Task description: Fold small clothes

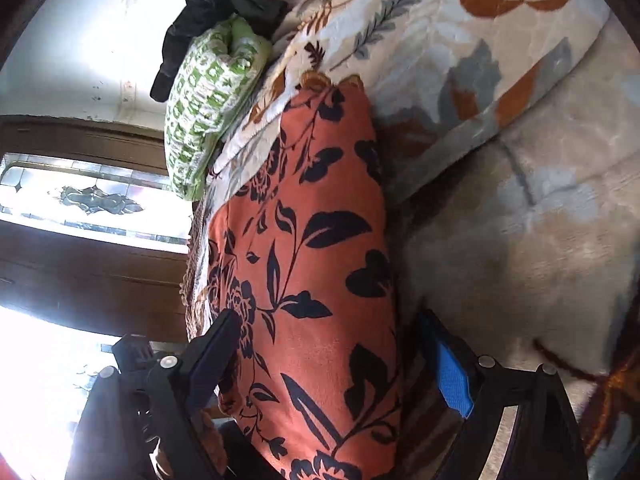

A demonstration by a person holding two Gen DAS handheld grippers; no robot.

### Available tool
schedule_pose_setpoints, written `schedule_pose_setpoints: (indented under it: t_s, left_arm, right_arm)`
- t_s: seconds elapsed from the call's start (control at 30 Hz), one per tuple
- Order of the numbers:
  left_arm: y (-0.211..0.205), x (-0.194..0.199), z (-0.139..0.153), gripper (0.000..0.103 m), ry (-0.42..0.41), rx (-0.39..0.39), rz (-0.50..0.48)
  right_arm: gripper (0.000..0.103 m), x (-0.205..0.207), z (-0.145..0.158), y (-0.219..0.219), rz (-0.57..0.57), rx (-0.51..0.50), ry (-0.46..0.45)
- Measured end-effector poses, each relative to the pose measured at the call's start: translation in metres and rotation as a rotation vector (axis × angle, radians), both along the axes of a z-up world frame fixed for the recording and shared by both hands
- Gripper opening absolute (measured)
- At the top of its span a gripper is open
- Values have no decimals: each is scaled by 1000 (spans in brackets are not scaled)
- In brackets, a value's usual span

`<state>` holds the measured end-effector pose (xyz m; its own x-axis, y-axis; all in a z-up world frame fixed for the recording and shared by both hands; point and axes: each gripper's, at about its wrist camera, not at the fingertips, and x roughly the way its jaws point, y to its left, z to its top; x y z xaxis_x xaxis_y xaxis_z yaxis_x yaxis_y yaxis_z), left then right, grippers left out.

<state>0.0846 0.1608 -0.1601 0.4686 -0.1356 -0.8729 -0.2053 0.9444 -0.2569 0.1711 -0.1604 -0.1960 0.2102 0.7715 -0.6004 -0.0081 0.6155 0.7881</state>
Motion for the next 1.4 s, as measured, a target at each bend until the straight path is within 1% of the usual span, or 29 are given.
schedule_pose_setpoints:
  t_s: [0.1,0.17,0.23,0.3,0.33,0.4,0.5,0.57,0.63,0.67,0.7,0.77,0.8,0.83,0.87,0.9,0.93,0.97,1.0,1.03,1.07,1.1,1.17,1.2,1.23,1.27,1.3,1.37,1.4]
  left_arm:
    - [-2,-7,16,93,-15,42,22]
    - [-5,-12,31,92,-64,68,20]
    - [-13,-17,47,92,-119,70,2]
    - [-29,-20,54,92,-157,66,-62]
    - [-39,-21,55,92,-174,82,-108]
    - [-58,-18,45,92,-171,162,-168]
    - [-67,-13,7,92,-42,185,-214]
    - [-66,-19,2,95,-85,202,-216]
    - [-62,-19,0,95,-72,179,-202]
    - [-60,-18,-1,96,-69,169,-199]
    - [-60,-18,-2,96,-67,171,-202]
    - [-59,-17,-4,97,-70,169,-201]
    - [-59,-17,-4,97,-71,166,-200]
    - [-59,-17,-5,98,-69,169,-204]
    - [-60,-16,-5,98,-69,174,-208]
    - [-60,-17,-6,98,-71,175,-210]
    - [-58,-17,-6,98,-73,168,-208]
    - [-58,-18,-6,98,-78,163,-208]
    - [-58,-18,-7,98,-84,164,-208]
    - [-58,-18,-7,98,-89,165,-206]
    - [-58,-19,-7,98,-94,165,-205]
    - [-58,-19,-8,98,-101,161,-206]
    - [-56,-24,-9,99,-116,151,-209]
    - [-55,-29,-8,99,-122,149,-210]
    - [-54,-32,-7,99,-125,150,-213]
    - [-52,-34,-8,99,-127,154,-212]
    - [-50,-36,-9,99,-130,150,-210]
    - [-46,-38,-10,99,-131,129,-203]
    - [-45,-38,-10,99,-128,122,-200]
  right_arm:
    - [91,-8,8,5,-27,-29,-64]
    - [91,-15,16,0,-50,-43,-105]
    - [91,-13,18,-10,-80,-16,-105]
    - [91,-4,19,-21,-115,35,-90]
    - [91,4,18,-24,-132,69,-77]
    - [91,24,15,-28,-158,123,-54]
    - [91,56,5,-24,-178,125,-46]
    - [89,73,-7,-17,-158,138,-3]
    - [57,81,-4,-5,-101,151,-15]
    - [38,81,5,6,-55,103,-37]
    - [31,78,17,18,-20,39,-78]
    - [26,68,42,32,11,-45,-163]
    - [25,63,52,38,14,-139,-231]
    - [25,60,51,44,20,-264,-267]
    - [25,60,39,46,35,-347,-245]
    - [29,61,26,42,38,-355,-194]
    - [31,58,21,28,0,-286,-165]
    - [41,53,23,13,-58,-194,-148]
    - [72,45,28,-1,-102,-119,-141]
    - [87,35,34,-14,-150,-70,-150]
    - [96,20,40,-27,-210,-36,-167]
    - [96,4,41,-36,-234,-1,-169]
    - [95,-19,28,-36,-162,57,-100]
    - [94,-25,19,-28,-140,38,-56]
    - [92,-31,9,-19,-109,14,-25]
    - [61,-32,2,-2,-56,2,-13]
    - [43,-34,1,13,-9,-45,-17]
    - [35,-39,25,34,13,-143,-102]
    - [35,-45,41,42,26,-209,-159]
